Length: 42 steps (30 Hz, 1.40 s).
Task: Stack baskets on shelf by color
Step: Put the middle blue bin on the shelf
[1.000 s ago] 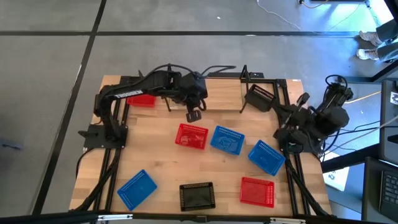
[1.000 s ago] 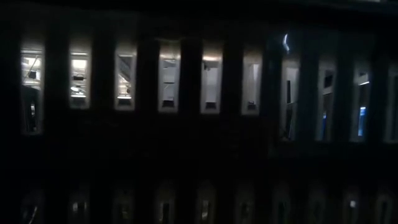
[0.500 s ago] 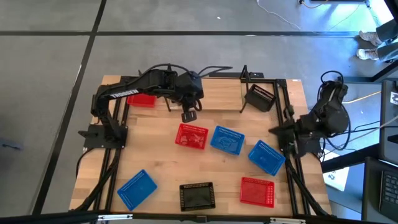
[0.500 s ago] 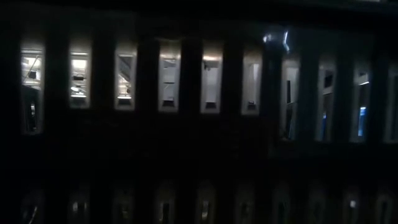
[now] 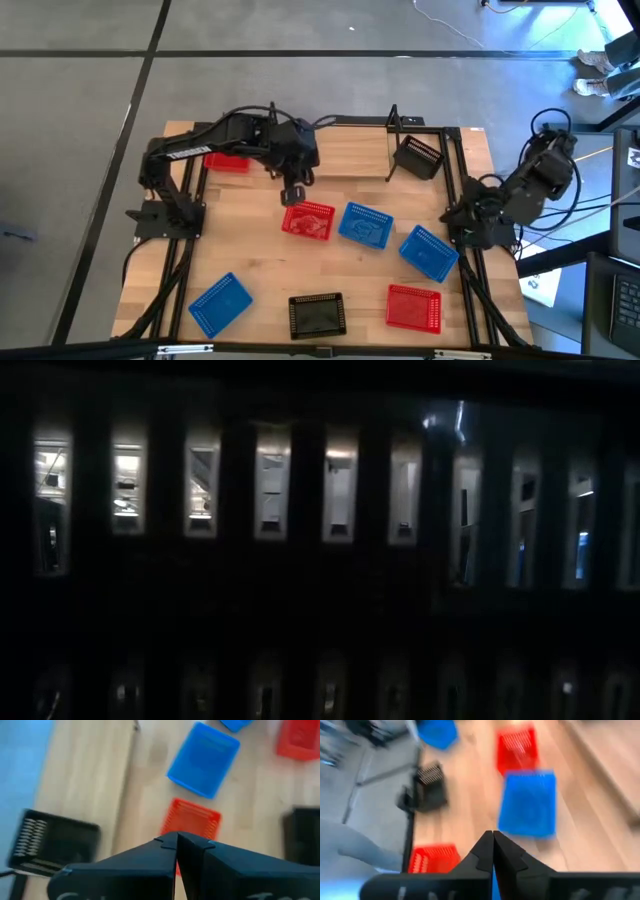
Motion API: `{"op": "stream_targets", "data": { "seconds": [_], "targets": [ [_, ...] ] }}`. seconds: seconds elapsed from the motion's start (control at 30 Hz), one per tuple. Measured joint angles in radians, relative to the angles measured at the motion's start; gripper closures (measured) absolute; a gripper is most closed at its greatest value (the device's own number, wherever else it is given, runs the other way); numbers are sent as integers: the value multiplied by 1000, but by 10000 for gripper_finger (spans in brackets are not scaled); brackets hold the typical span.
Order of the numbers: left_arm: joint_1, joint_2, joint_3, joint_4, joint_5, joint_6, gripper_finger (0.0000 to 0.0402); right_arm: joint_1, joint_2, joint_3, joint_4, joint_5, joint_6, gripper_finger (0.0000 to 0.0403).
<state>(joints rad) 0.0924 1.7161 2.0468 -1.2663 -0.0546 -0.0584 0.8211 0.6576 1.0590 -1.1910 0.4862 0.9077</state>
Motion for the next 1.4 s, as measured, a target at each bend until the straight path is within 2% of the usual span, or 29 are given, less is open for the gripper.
{"op": "stream_targets", "data": {
  "seconds": [0.17,0.4,0.53,0.67,0.87,1.03,1.17,1.4],
  "targets": [
    [-25,-26,0,-29,13,-44,401,-52,69,31,-174,-83,206,397],
    [-42,-43,1,-24,9,-68,401,-64,88,31,-81,-89,240,397],
    [-41,-48,0,-26,-10,-73,401,-64,96,32,-26,-32,219,397],
    [-41,-48,0,-26,-10,-74,401,-87,113,32,-26,24,268,394],
    [-42,-48,0,-26,-10,-74,401,-174,167,32,-26,-16,276,349],
    [-42,-48,0,-29,-10,-74,401,-290,224,32,-25,-62,267,309],
    [-42,-48,0,-43,-10,-75,401,-432,279,32,-20,-189,262,305],
    [-49,-51,0,-71,-8,-90,401,-669,439,32,64,-436,38,306]
  ]
}}
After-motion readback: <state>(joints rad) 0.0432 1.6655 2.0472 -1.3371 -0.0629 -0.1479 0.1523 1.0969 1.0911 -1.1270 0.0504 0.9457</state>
